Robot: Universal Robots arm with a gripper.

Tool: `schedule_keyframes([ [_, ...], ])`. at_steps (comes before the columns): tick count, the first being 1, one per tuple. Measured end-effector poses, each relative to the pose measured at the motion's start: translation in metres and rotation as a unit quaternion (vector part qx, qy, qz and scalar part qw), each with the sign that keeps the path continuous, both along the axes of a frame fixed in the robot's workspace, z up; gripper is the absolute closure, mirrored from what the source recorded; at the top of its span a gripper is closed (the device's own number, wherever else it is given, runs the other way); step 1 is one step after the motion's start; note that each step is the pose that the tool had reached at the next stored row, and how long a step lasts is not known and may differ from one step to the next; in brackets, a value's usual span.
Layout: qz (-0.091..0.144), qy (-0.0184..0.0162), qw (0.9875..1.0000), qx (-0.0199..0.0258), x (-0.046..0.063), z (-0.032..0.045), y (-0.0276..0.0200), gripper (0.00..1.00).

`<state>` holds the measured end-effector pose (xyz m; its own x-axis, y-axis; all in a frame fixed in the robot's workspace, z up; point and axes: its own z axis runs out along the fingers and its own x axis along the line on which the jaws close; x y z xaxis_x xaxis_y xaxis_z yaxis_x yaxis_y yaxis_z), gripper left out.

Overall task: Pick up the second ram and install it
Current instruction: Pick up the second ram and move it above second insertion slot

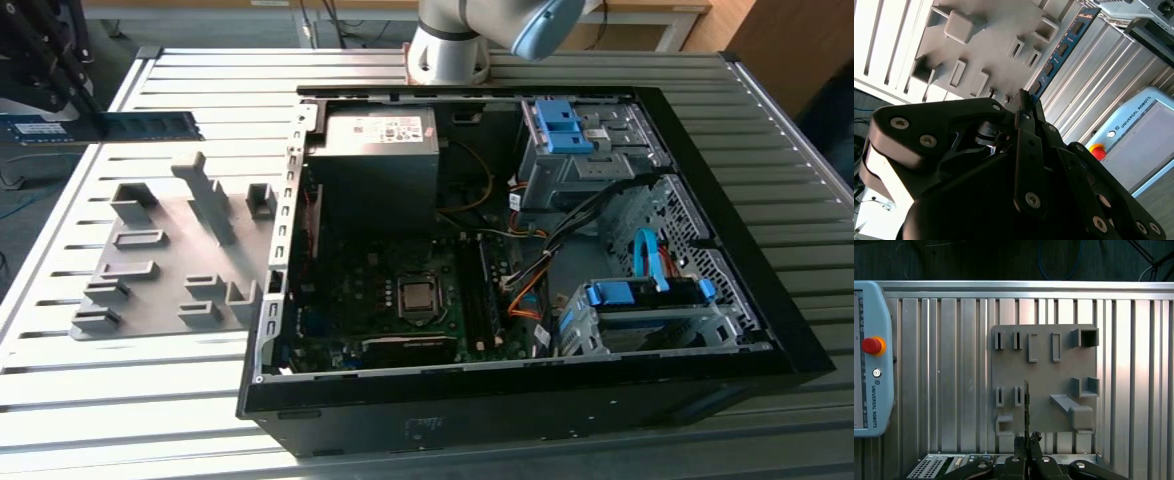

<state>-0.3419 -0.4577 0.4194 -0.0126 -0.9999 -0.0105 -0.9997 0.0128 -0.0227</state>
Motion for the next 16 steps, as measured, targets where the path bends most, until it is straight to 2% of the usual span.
schedule_keyframes([
  [16,0.0,0.0,1.0,0.0,0.0061,0.0,0.0,0.86],
])
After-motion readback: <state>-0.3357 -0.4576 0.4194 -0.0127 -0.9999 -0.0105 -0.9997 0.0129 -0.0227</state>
